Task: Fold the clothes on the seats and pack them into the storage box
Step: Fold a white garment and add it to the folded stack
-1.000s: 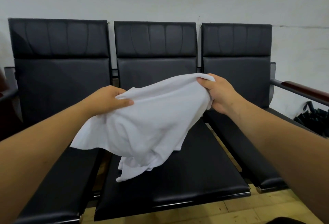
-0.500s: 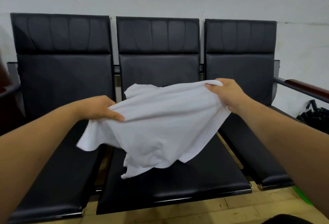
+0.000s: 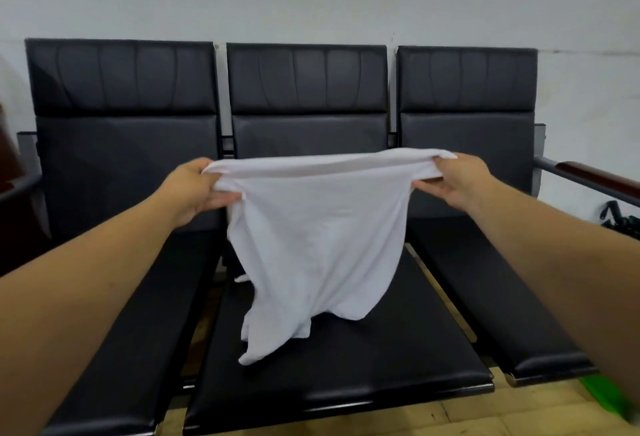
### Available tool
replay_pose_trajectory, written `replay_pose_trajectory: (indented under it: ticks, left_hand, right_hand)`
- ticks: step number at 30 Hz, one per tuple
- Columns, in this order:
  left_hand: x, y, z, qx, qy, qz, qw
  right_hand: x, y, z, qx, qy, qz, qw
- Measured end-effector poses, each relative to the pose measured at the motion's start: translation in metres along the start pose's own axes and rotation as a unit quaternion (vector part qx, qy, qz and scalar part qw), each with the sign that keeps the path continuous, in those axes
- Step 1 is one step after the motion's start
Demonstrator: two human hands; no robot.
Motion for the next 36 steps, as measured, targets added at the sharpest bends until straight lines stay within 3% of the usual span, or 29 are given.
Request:
replay_pose_trajectory:
  ticks: [3,9,14,16,19,22,24,30,32,34,36]
  left_hand:
    - [-0.005,0.067,-0.011,0.105,0.025,0.091,0.99]
    - [-0.039,0.179,0.007,0.264,0.047,0.134,0.954]
    - [-0.049,0.18,0.034,0.267,0.058,-0.029,0.961]
    - [-0.04,0.156,0.045,0.232,0.018,-0.085,0.969]
    - [-0.013,0.099,0.061,0.163,-0.123,-0.179,0.963]
    - [0.018,0.027,0.088,0.098,-0.27,-0.305,0.908]
    - [0.037,-0.014,0.105,0.075,-0.325,-0.352,0.874]
    - [0.093,-0.127,0.136,-0.006,-0.44,-0.458,0.772]
    - [0.102,-0.154,0.118,-0.014,-0.404,-0.476,0.781]
    - [0.098,-0.168,0.089,-0.008,-0.286,-0.483,0.828]
    - [0.092,-0.181,0.064,-0.034,-0.174,-0.456,0.872]
  right_hand:
    - [0.028,-0.056,-0.011,-0.07,-0.023,-0.082,0.994]
    - [0.058,-0.161,0.009,-0.187,-0.079,-0.151,0.967]
    - [0.046,-0.172,0.033,-0.212,-0.049,-0.065,0.974]
    - [0.039,-0.149,0.041,-0.173,-0.052,-0.031,0.983]
    - [0.022,-0.088,0.048,-0.062,-0.068,0.064,0.994]
    - [-0.006,-0.012,0.058,0.063,-0.096,0.211,0.971]
    - [-0.023,0.036,0.066,0.126,-0.118,0.281,0.944]
    - [-0.047,0.156,0.092,0.244,-0.22,0.338,0.882]
    - [-0.054,0.179,0.083,0.264,-0.196,0.306,0.893]
    - [-0.062,0.189,0.066,0.23,-0.136,0.326,0.907]
    - [-0.073,0.199,0.045,0.181,-0.077,0.414,0.889]
Point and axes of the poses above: each hand's wrist, its own z-axis away from the middle knuckle, its own x-axis out of the palm, y = z × x, the point moved 10 cm from there along -z, towards the middle knuckle, and after that the axes turned 12 degrees about -z, right-handed, at the moved point
